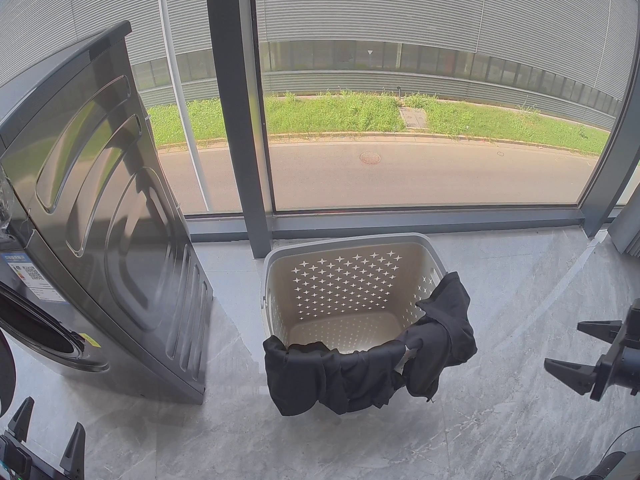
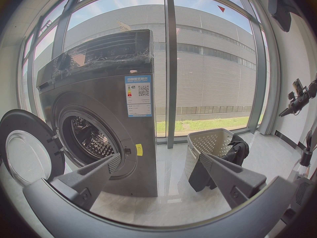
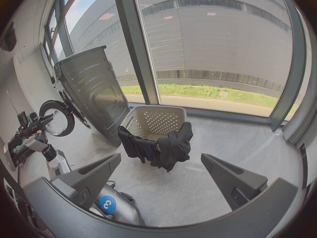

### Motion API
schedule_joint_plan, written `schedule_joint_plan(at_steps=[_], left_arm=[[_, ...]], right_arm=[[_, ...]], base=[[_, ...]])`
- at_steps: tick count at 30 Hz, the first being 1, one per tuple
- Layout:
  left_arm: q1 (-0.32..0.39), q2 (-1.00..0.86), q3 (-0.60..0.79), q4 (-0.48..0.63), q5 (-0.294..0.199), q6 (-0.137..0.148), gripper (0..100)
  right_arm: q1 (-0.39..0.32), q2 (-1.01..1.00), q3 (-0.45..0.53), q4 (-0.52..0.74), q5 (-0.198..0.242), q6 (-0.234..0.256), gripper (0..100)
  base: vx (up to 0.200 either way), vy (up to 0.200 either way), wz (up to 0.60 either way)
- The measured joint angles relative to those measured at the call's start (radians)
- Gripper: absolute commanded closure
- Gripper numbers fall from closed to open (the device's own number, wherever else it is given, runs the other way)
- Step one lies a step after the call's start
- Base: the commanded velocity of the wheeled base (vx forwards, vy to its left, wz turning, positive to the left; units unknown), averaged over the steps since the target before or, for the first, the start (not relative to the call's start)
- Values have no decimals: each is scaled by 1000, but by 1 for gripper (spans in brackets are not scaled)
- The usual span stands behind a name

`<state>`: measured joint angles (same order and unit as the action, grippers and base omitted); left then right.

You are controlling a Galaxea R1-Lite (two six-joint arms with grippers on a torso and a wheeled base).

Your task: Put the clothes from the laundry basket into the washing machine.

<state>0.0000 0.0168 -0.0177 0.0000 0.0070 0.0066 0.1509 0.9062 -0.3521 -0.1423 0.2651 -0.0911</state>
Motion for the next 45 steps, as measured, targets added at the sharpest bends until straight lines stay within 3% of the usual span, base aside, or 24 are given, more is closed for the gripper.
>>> schedule_joint_plan(at_steps=[9,18,24,39,45], left_arm=[[0,0,0,0,0,1,0],[0,0,0,0,0,0,0],[0,0,0,0,0,0,0],[0,0,0,0,-1,-2,0],[0,0,0,0,-1,0,0]], right_arm=[[43,215,7,-90,43,11,0],[110,412,6,-265,44,25,0],[152,538,-22,-323,35,67,0],[220,813,-126,-434,-74,73,0],[231,919,-159,-475,-142,30,0]], base=[[0,0,0],[0,0,0],[0,0,0],[0,0,0],[0,0,0]])
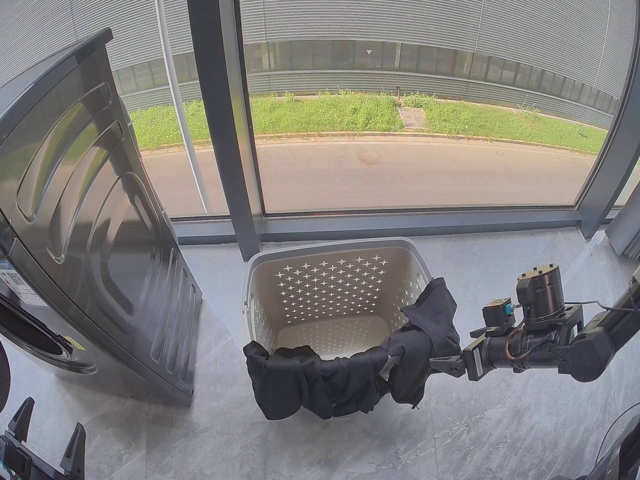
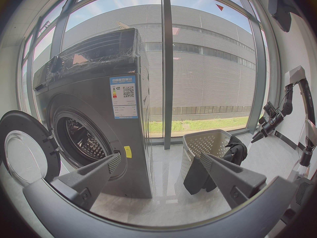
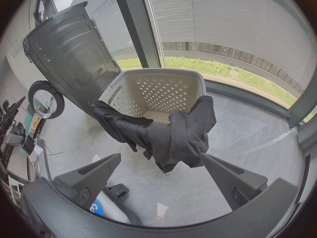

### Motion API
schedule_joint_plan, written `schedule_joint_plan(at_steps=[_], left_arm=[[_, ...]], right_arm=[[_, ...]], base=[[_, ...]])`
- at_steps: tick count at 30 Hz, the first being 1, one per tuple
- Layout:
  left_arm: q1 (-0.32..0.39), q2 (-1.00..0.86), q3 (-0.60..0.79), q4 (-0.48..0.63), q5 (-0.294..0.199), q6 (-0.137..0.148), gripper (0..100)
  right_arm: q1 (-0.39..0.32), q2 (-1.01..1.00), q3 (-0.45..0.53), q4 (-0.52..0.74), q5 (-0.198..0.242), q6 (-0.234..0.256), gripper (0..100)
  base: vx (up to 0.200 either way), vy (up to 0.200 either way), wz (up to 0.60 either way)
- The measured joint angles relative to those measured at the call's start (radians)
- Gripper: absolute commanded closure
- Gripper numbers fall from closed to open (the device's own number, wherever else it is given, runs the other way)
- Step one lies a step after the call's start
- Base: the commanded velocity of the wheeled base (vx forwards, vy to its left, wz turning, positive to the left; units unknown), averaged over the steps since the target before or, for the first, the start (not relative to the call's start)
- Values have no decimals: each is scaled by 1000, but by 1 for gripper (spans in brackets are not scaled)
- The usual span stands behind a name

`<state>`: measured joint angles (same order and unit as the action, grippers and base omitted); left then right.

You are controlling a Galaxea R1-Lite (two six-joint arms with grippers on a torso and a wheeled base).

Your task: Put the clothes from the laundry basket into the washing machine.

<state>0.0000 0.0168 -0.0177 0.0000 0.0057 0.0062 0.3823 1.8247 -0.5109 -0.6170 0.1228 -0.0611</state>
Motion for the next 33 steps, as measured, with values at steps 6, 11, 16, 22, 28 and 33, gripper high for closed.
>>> schedule_joint_plan(at_steps=[6,11,16,22,28,33], left_arm=[[0,0,0,0,2,1,0],[0,0,0,0,2,1,0],[0,0,0,0,2,1,0],[0,0,0,0,2,1,0],[0,0,0,0,2,3,0],[0,0,0,0,2,2,0]], right_arm=[[18,99,-74,-13,-21,-14,0],[31,159,-129,-13,-33,-19,0],[30,220,-189,-14,-39,-41,0],[30,277,-242,-39,-62,-55,0],[27,316,-259,-76,-66,-85,0],[26,336,-261,-77,-66,-89,0]], base=[[0,0,0],[0,0,0],[0,0,0],[0,0,0],[0,0,0],[0,0,0]])
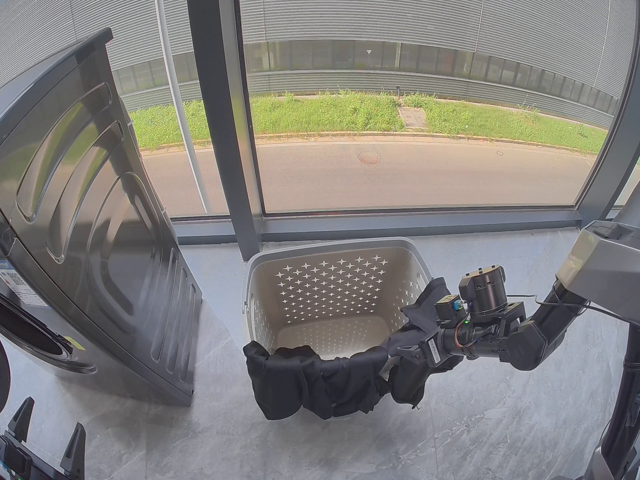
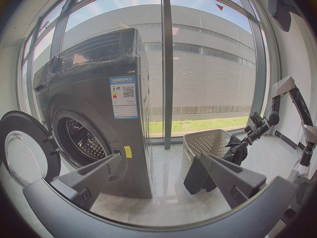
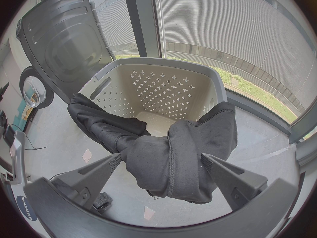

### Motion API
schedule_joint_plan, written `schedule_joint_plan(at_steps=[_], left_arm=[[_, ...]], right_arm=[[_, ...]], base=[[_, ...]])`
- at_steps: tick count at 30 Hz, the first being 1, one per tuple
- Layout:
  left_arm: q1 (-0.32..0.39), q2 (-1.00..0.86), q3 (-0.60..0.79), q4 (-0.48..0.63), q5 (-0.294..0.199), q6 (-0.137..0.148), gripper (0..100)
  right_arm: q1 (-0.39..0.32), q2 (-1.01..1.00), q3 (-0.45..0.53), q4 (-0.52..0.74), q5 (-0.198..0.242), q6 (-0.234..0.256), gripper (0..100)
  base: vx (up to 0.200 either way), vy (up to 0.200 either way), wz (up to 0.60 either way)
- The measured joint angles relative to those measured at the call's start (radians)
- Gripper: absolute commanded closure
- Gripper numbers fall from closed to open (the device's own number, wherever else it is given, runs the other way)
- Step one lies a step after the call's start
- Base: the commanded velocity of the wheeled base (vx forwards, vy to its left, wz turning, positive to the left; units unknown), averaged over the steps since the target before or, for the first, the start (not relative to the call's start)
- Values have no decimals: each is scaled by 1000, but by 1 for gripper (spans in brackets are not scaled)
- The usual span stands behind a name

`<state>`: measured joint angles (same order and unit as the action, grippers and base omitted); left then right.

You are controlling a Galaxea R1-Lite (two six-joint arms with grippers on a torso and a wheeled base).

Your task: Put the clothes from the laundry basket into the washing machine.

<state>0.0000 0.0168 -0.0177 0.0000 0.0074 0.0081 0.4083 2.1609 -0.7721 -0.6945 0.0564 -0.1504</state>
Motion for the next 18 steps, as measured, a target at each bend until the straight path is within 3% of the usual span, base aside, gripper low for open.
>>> schedule_joint_plan(at_steps=[14,15,18], left_arm=[[0,0,0,0,0,-1,0],[0,0,0,0,0,-1,0],[0,0,0,0,0,-1,0]], right_arm=[[9,33,-1,-36,-1,-12,0],[9,36,-2,-38,-2,-13,100],[9,42,-2,-42,-2,-14,100]], base=[[0,0,0],[0,0,0],[0,0,0]])
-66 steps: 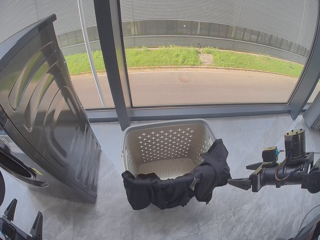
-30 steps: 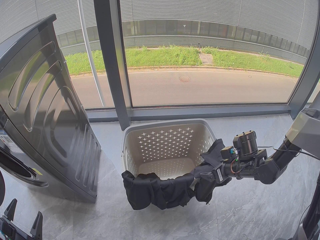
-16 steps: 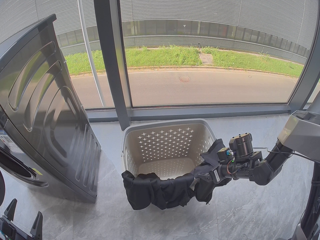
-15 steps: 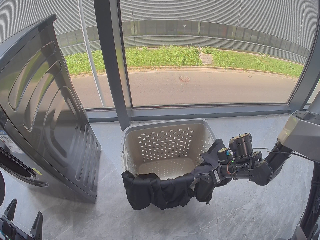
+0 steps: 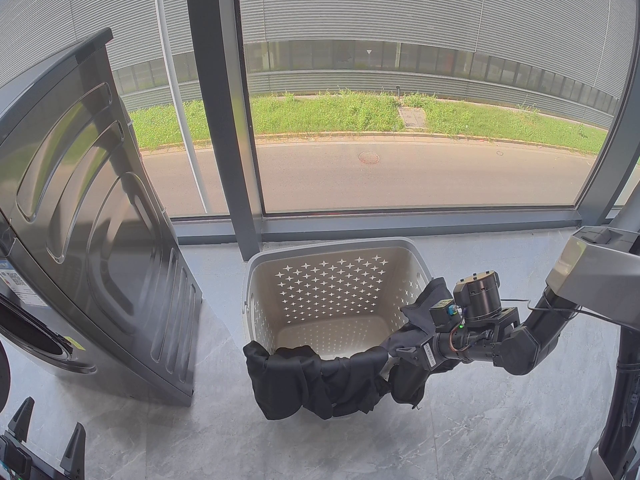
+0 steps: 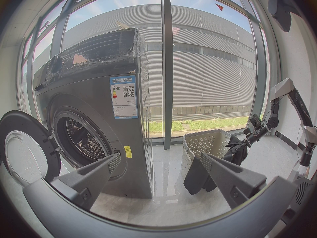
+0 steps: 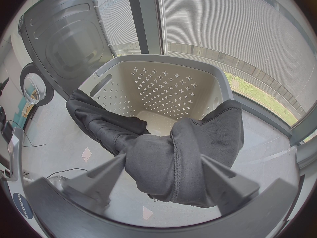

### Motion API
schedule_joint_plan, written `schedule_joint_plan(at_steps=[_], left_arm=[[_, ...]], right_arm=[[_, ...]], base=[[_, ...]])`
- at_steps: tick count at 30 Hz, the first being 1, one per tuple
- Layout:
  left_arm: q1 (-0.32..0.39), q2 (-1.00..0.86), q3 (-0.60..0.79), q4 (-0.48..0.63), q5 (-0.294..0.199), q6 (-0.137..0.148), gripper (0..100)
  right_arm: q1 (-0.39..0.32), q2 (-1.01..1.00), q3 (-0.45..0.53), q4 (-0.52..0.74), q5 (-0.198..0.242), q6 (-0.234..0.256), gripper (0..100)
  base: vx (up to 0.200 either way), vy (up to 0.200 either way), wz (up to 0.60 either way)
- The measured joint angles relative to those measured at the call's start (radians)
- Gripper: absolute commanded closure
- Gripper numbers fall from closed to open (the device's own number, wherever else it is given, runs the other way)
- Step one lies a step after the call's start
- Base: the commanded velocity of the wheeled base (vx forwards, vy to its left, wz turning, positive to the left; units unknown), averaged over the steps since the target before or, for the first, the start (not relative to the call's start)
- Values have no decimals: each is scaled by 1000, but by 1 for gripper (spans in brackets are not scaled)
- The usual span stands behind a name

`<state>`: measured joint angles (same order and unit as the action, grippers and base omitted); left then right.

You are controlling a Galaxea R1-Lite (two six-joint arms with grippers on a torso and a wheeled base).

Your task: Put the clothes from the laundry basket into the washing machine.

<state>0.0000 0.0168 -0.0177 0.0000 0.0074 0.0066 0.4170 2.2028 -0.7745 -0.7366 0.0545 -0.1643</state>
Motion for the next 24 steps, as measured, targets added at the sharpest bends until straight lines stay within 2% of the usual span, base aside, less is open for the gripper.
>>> schedule_joint_plan(at_steps=[16,24], left_arm=[[0,0,0,0,-2,-2,0],[0,0,0,0,-1,-2,0]], right_arm=[[0,-9,-3,0,0,0,100],[22,-112,-3,1,-29,29,100]], base=[[0,0,0],[0,0,0]])
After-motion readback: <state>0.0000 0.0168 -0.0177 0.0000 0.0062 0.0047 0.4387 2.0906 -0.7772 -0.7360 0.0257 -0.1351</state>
